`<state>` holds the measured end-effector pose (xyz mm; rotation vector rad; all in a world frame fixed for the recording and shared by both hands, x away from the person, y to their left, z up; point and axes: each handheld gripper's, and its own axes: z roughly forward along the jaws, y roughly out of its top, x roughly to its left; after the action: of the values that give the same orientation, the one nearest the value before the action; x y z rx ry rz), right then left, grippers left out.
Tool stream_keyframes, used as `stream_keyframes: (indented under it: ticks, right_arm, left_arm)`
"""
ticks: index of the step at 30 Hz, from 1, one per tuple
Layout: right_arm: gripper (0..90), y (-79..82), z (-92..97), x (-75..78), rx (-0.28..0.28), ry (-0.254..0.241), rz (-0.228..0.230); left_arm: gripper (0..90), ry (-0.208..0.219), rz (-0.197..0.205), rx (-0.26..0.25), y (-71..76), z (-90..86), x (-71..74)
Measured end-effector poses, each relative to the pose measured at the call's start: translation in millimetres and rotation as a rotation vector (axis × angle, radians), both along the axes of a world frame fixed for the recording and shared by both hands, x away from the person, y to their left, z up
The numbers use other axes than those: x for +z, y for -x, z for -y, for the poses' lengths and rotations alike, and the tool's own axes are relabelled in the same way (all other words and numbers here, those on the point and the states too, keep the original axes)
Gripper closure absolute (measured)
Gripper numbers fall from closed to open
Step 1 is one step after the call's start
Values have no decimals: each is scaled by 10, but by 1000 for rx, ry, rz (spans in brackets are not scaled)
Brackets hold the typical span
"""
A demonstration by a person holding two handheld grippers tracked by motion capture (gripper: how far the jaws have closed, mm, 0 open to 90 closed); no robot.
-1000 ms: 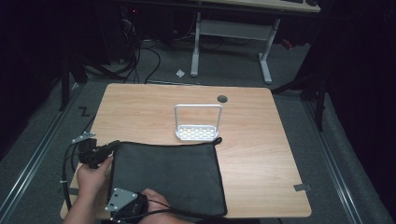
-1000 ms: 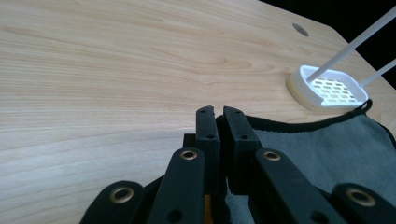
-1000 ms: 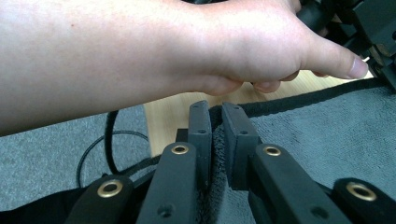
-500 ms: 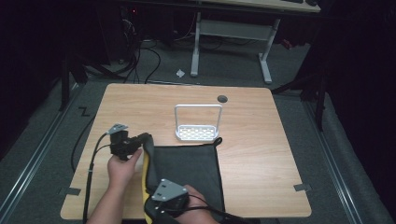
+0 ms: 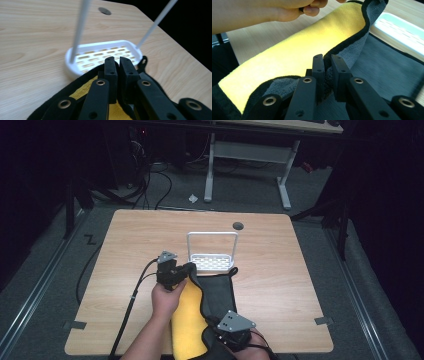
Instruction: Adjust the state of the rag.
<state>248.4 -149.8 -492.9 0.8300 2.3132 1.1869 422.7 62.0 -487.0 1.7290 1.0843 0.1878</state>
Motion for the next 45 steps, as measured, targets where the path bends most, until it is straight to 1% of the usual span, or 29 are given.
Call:
stream_keyframes:
  ticks: [4,7,9,10,14,15,20,22,25,26,28,31,32,34,35,36,38,40,42,43,45]
  right_arm:
    - [821,32,140,21,-24,-10,0]
    - [818,58,230,14,-43,-10,-3]
    - [817,79,291,11,-53,-8,-1]
    - [817,91,322,9,-57,-11,-5]
    - [809,113,424,-14,-68,-10,-23]
    - [808,116,447,-29,-71,-3,-28]
    - [799,133,483,-76,-74,18,-36]
    - [799,144,484,-74,-74,17,-39]
    - [797,162,471,-74,-64,21,-34]
    - [797,169,467,-69,-60,18,-32]
    - [798,193,462,-37,-45,3,-10]
    - [798,225,441,4,-34,-13,8]
    - [793,233,429,-1,-32,-5,10]
    - [757,231,416,-27,-28,8,1]
    - [742,229,416,-35,-28,6,-3]
    - [726,229,416,-35,-28,7,0]
    - [689,233,432,-13,-38,-10,18]
    - [666,224,458,9,-54,-21,31]
    - [665,208,490,22,-64,-33,31]
    - [665,203,504,26,-70,-38,33]
    - [665,192,523,28,-77,-35,33]
  left_arm:
    - [850,-18,-14,-20,-36,187,0]
    - [849,-9,-24,-31,-62,293,-17]
    - [849,-32,-16,-51,-56,376,-15]
    - [848,-36,-11,-55,-49,403,-13]
    - [846,-31,-12,-55,-53,500,-11]
    - [845,-30,-13,-53,-57,512,-9]
    - [844,-43,-20,-65,-90,611,-17]
    - [843,-53,-21,-73,-103,664,-23]
    - [842,-50,-21,-78,-113,716,-19]
    - [842,-53,-16,-79,-110,726,-5]
    - [842,-44,-1,-82,-92,718,39]
    - [842,-51,16,-82,-73,696,95]
    - [841,-60,11,-86,-77,706,98]
    - [833,-70,-12,-106,-95,765,70]
    - [825,-66,-20,-114,-99,795,53]
    - [812,-51,-29,-129,-104,847,21]
    - [726,-25,-41,-160,-109,917,-26]
    - [657,-18,-43,-171,-96,984,-53]
    - [606,17,-45,-190,-89,1002,-57]
    - [579,20,-40,-196,-84,995,-45]
    - [558,21,-31,-200,-68,960,-12]
